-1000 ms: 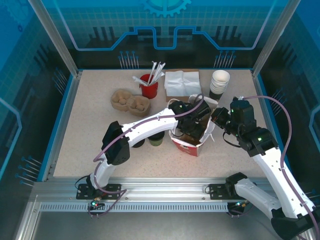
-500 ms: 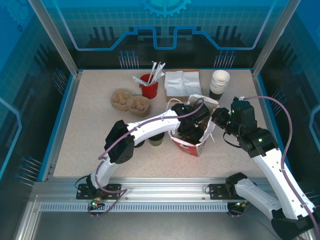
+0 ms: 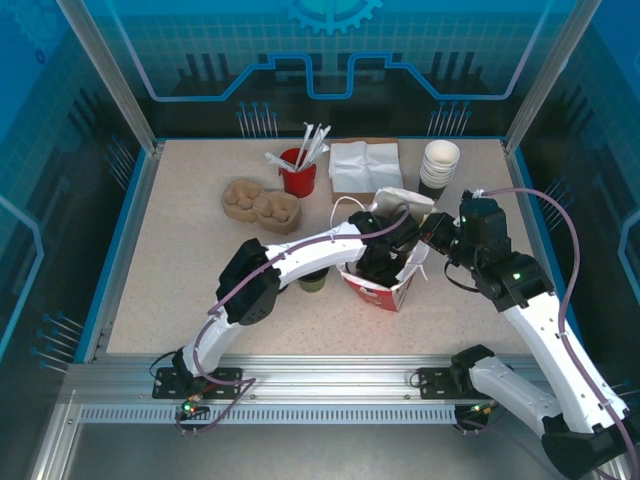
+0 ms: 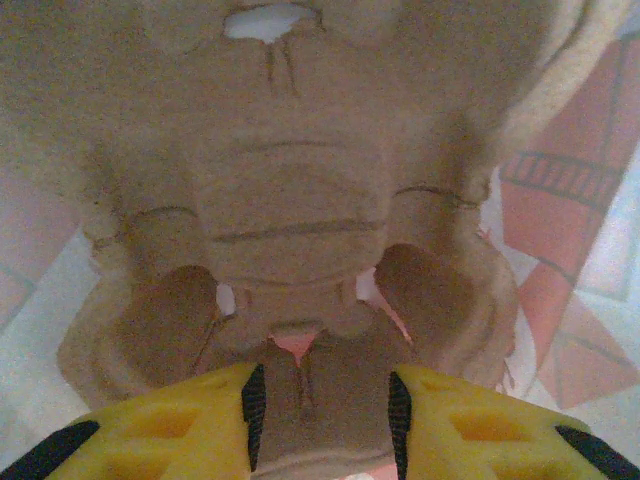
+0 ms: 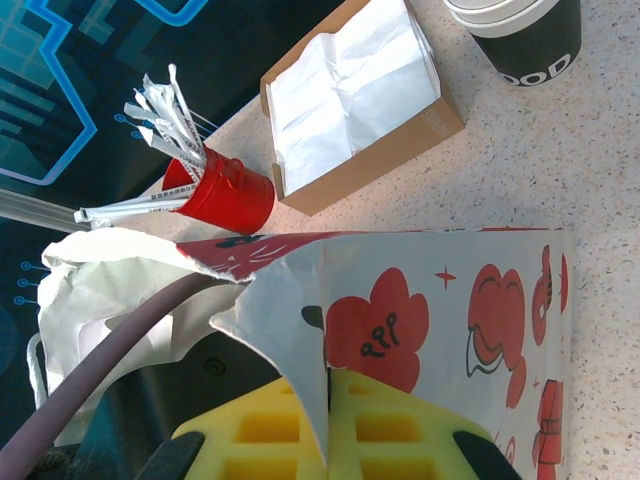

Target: Pack the takeout coffee

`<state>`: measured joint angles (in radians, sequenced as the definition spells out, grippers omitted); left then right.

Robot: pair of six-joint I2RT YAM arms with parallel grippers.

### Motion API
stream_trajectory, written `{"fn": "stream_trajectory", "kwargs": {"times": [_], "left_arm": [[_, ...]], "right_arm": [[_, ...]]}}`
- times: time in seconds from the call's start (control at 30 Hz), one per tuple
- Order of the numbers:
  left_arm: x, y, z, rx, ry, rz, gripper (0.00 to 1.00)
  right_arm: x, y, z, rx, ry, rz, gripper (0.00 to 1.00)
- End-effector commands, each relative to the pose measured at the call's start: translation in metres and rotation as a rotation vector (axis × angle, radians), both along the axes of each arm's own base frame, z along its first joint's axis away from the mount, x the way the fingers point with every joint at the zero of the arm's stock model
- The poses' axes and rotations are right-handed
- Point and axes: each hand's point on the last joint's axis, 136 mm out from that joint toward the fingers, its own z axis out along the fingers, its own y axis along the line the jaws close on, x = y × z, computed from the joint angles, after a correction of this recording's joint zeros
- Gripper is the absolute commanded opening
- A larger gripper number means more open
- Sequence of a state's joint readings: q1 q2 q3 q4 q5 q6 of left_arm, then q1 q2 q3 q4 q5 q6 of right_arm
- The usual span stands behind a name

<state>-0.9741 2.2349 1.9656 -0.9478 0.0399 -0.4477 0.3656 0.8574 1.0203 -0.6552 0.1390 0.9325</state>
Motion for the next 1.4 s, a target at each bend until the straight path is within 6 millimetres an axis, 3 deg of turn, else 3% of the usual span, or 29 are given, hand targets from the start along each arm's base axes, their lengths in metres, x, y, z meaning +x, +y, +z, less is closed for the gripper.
{"fn": "stream_trajectory", "kwargs": {"times": [0.0,0.27,1.0,1.17,1.37], "left_arm": [[-0.007,0.002,-0.031,0.034,0.064,0.02,0.4],[-0.008,0.001,-0.047,0.043,0.084,0.028,0.4],[-0.008,-0.003,-0.067,0.027,0.109,0.017,0.38],[-0.003,-0.001,-0.043,0.013,0.071,0.014,0.38],[0.008,0.005,0.024,-0.046,-0.059,0.023,0.37]], "right_arm": [[0.003,0.014,0.009,0.029,-0.046,0.066,0.0],[0.003,0.018,0.012,0.04,-0.05,0.083,0.0],[0.003,0.02,0.007,0.044,-0.03,0.087,0.0],[0.003,0.015,0.004,0.028,-0.018,0.064,0.0],[0.003,-0.002,-0.005,-0.029,0.027,-0.017,0.0]]}}
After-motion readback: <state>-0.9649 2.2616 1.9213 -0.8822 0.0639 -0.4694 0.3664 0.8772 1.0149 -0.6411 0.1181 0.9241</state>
